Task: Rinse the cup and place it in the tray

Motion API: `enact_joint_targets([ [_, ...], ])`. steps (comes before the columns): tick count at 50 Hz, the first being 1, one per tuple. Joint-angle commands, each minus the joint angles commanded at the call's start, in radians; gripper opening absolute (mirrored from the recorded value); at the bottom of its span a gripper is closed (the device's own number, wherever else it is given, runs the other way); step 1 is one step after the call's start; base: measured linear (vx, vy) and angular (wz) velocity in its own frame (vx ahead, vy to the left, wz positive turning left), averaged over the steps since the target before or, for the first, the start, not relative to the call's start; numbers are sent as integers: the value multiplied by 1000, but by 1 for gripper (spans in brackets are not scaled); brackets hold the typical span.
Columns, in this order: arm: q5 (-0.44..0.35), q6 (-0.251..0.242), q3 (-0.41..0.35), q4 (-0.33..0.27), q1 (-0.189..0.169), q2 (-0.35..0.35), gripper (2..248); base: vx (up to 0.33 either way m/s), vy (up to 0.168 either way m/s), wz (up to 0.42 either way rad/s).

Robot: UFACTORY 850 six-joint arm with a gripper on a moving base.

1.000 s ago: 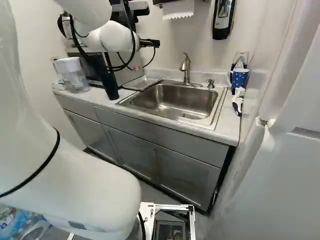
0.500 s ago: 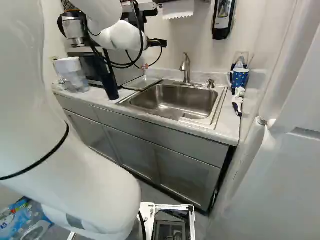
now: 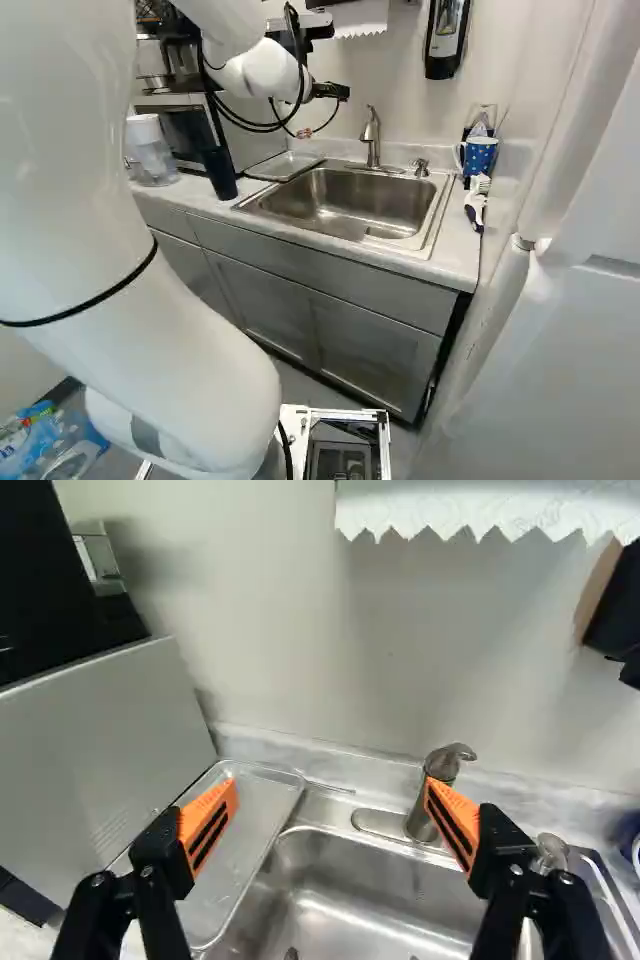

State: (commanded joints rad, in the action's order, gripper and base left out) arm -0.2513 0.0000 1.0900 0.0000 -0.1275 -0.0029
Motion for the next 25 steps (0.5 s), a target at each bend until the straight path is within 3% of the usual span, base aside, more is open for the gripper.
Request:
enact_joint_targets([
  [25,81,0,92,0,-44,-90,247,0,0,0],
])
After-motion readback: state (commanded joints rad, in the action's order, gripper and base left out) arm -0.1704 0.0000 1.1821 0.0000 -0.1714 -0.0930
